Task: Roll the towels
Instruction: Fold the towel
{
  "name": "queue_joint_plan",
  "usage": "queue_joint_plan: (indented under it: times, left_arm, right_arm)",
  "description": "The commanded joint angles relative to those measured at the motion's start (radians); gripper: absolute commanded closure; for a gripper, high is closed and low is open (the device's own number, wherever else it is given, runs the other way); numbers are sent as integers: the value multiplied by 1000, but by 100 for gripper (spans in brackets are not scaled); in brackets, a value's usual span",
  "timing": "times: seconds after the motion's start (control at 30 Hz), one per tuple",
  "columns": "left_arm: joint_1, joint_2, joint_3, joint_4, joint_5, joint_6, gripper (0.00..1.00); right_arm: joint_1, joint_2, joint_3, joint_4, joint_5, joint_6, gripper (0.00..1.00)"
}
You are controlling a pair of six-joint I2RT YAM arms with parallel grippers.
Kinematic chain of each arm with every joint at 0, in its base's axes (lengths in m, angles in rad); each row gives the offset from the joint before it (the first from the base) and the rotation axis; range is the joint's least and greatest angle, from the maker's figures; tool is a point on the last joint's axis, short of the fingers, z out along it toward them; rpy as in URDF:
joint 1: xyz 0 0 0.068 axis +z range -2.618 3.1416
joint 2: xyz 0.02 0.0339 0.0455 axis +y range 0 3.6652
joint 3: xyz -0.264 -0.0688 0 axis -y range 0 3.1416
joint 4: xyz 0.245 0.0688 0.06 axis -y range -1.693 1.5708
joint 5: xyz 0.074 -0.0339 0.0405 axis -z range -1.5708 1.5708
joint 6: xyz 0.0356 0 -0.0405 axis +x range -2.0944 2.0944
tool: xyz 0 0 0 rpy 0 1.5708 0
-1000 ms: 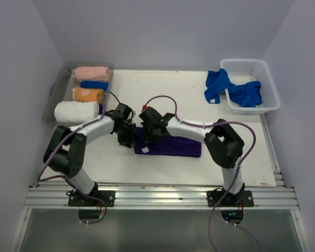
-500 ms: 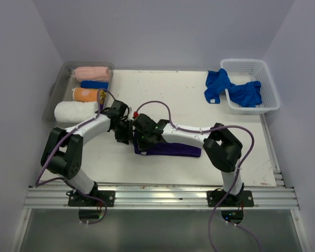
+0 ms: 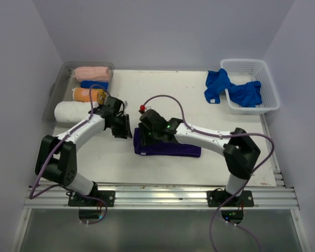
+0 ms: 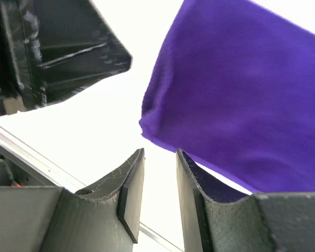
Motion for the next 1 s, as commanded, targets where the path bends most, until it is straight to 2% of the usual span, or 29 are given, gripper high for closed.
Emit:
queue_joint_plan:
  times: [0.0, 0.13, 0.17, 0.3, 0.33, 0.37, 0.6, 0.73, 0.8, 0.97]
  left_arm:
    - [-10, -58, 43, 17, 15, -10, 66]
    - [-65, -55, 49, 35, 11, -21, 69]
    - [-76, -56, 45, 46, 17, -26, 70]
    - [-156, -29, 11, 80, 60, -3, 75]
    - [-168, -18, 8, 74, 69, 6, 76]
    - [-176, 3, 2, 67, 62, 11, 83]
    - [-141, 57, -72, 44, -21, 20, 88]
    - [-130, 118, -66, 70, -38, 16, 88]
    - [-128, 152, -45, 63, -40, 13, 92]
    - [-124, 105, -9, 5, -116, 17, 91]
  right_arm:
    - [-68, -173, -74, 5, 116, 4, 66]
    - [-193, -218, -144, -36, 118, 24, 71]
    - [-218, -224, -161, -41, 107, 24, 76]
    - [-336, -260, -245, -85, 102, 16, 85]
    - [-383, -270, -258, -94, 101, 15, 88]
    - [-405, -276, -270, -99, 98, 1, 90]
    - [-606, -269, -426, -55, 58, -44, 91]
    - [-614, -226, -462, -21, 52, -44, 91]
    - [-614, -205, -482, -12, 50, -33, 93]
    - [-611, -223, -557, 4, 49, 34, 95]
